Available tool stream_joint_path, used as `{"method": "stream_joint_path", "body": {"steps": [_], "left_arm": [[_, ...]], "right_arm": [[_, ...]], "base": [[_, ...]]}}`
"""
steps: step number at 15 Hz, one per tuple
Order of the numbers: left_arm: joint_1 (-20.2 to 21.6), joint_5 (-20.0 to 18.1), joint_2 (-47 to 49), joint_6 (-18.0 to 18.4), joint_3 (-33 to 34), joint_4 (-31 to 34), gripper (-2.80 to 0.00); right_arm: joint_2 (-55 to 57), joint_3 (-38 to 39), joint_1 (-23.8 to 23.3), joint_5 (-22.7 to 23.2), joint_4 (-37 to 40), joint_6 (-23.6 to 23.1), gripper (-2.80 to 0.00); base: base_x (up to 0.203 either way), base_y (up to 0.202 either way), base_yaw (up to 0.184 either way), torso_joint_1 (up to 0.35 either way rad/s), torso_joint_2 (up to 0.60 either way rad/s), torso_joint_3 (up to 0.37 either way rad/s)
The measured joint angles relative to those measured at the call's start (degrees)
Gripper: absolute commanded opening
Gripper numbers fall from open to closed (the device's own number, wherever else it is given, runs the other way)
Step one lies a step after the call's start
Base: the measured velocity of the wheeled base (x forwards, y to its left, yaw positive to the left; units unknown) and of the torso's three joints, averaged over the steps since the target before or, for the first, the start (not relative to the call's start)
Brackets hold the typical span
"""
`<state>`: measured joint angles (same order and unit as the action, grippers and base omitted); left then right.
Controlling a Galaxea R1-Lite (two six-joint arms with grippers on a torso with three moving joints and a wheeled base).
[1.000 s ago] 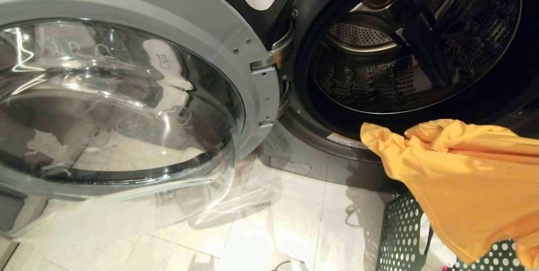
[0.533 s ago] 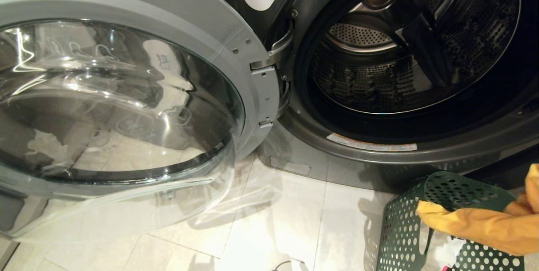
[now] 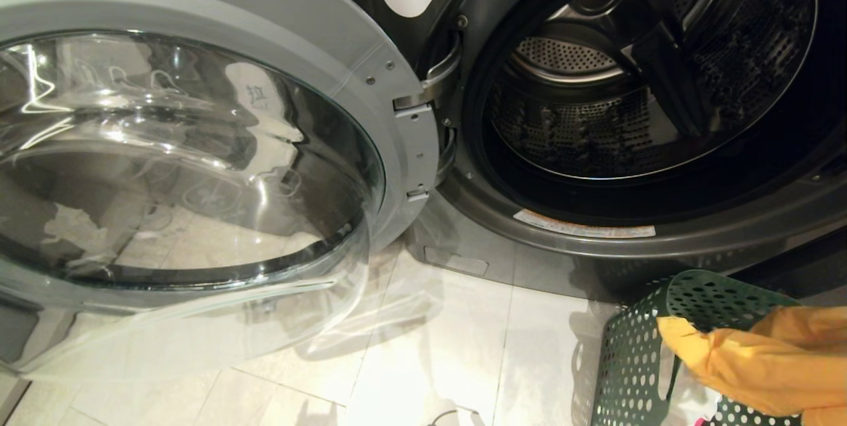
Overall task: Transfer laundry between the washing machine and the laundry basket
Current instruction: Place the clothes into the washing machine
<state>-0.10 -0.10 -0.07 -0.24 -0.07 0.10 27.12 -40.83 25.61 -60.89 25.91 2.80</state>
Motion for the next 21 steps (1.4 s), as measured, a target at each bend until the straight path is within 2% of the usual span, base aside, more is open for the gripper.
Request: {"method": "stream_joint_path", "body": {"steps": [4,8,11,13,15,17,21], "left_arm": [[0.00,0.00,0.00,0.00,0.00,0.00,-2.80],[0.00,0.00,0.00,0.00,0.00,0.00,-2.80],[0.00,0.01,0.00,0.00,0.00,0.00,-2.80],[0.00,0.00,0.00,0.00,0.00,0.00,-2.80],[0.00,0.00,0.00,0.00,0.00,0.00,-2.80],[0.00,0.01,0.00,0.01,0.00,0.00,-2.80],[0.00,0.02,0.00,0.00,0.00,0.00,-2.80]], "right_arm": [[4.70,14.36,-6.17,9.78,-3.54,2.96,-2.80],[20.36,18.47,-13.04,16.86,-10.11,12.09,-2.80],[35.42,12.56,-23.90,20.06,-12.91,19.12,-2.80],[43.87,5.31,-31.79,21.97,-13.77,21.36,-2.80],[49.61,0.17,-37.04,22.85,-14.03,22.19,-2.80],[52.71,-1.65,-39.21,23.33,-14.07,22.55,-2.80],[54.76,-2.47,-39.89,23.35,-14.14,22.97,-2.80]], "base": [[0.000,0.000,0.000,0.000,0.00,0.000],[0.000,0.000,0.000,0.000,0.00,0.000],[0.000,0.000,0.000,0.000,0.00,0.000],[0.000,0.000,0.000,0.000,0.00,0.000],[0.000,0.000,0.000,0.000,0.00,0.000],[0.000,0.000,0.000,0.000,0.00,0.000],[0.000,0.000,0.000,0.000,0.00,0.000]]}}
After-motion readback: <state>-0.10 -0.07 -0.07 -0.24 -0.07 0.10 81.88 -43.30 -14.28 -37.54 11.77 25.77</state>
